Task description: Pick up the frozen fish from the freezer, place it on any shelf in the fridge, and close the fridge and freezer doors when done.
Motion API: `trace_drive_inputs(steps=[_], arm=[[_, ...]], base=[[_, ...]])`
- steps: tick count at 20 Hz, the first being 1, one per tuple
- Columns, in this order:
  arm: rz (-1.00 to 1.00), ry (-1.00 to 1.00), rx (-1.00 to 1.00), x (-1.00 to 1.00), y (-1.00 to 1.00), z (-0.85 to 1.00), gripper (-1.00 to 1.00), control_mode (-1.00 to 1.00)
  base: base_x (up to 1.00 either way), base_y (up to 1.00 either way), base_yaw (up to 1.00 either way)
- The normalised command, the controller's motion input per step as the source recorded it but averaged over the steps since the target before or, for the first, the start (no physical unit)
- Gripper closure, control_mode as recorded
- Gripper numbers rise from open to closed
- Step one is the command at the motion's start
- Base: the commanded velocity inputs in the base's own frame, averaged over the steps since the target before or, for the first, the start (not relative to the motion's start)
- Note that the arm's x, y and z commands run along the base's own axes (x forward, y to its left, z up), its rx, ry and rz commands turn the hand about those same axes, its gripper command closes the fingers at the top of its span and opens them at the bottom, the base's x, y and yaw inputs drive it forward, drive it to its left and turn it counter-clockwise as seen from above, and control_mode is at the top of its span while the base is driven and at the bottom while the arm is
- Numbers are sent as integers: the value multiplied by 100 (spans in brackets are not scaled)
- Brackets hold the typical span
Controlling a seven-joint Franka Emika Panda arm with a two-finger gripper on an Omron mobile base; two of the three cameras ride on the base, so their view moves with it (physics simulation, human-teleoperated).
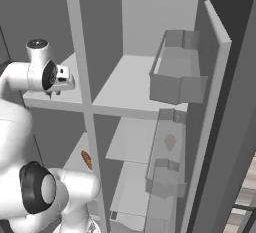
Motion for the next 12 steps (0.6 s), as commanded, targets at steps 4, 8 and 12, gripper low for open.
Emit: trace_drive_inputs(steps=[4, 8, 12], arm=[[0, 0, 0, -100, -8, 20, 100, -100], [-2, 0, 0, -100, -26, 32, 100, -100], [-7, 1, 2, -100, -40, 38, 100, -100]], base=[[0, 0, 0], [0, 0, 0], [0, 0, 0]])
